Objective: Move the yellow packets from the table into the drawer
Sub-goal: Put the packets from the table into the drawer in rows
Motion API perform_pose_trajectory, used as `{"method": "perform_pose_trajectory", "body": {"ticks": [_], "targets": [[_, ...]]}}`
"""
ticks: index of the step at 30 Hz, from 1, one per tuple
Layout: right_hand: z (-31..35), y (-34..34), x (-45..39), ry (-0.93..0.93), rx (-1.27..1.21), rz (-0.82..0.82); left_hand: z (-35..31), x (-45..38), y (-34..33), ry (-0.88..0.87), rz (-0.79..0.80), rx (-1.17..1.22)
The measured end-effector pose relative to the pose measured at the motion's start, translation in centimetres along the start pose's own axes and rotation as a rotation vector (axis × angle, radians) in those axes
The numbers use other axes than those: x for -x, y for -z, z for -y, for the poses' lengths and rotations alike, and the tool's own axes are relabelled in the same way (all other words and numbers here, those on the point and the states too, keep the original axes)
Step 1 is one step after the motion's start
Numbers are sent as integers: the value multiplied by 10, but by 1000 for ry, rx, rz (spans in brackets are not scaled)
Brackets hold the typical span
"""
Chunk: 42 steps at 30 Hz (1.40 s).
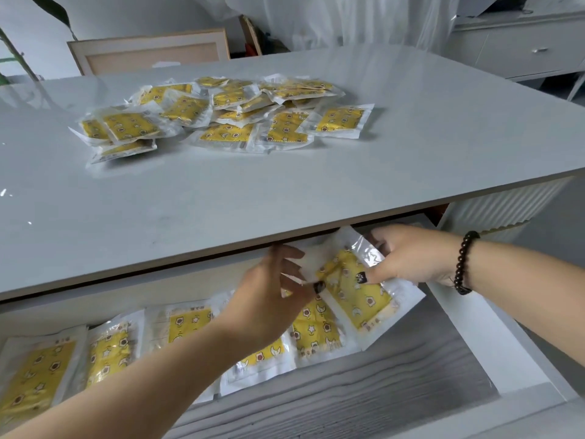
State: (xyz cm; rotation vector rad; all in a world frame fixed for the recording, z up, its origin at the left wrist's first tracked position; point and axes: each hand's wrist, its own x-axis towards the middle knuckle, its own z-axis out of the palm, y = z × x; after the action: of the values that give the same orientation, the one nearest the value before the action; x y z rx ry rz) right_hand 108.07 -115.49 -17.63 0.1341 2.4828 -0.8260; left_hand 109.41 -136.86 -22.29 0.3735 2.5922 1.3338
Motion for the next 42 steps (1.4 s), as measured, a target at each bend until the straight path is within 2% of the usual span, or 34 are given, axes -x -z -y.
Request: {"method": "perform_pose_trajectory", "body": {"ticks": [3,5,7,10,15,17,20,24,30,33,36,39,42], "targets": [[-1,0,2,-117,287,-11,15,11,2,-183,218,-400],[-2,-3,2,-164,382,30,19,13,3,-289,337,-553],[-3,-3,2,-218,408,27,18,14,3,-374,401,-661],[-9,-5,-4,-264,349,32,18,14,2,-401,441,-776],[-21,-11,-15,-318,-110,110,21,15,-2,-432,405,-853],[-22,-13,-17,-298,-144,124,21,16,-4,-438,395,-863],[-23,-13,-19,-267,-13,134,22,18,-6,-424,398,-870],[-16,-14,-14,-240,333,60,24,17,-6,-432,395,-860],[-20,-16,-21,-175,328,64,25,17,-3,-428,413,-858],[-14,-9,-22,-178,381,33,18,12,2,-421,362,-851],[6,0,7,-125,440,-93,-12,25,30,-534,164,-788],[4,-12,5,-119,544,-110,-20,24,39,-496,16,-663],[-6,-16,7,-63,602,-177,-23,30,44,-414,10,-632]]}}
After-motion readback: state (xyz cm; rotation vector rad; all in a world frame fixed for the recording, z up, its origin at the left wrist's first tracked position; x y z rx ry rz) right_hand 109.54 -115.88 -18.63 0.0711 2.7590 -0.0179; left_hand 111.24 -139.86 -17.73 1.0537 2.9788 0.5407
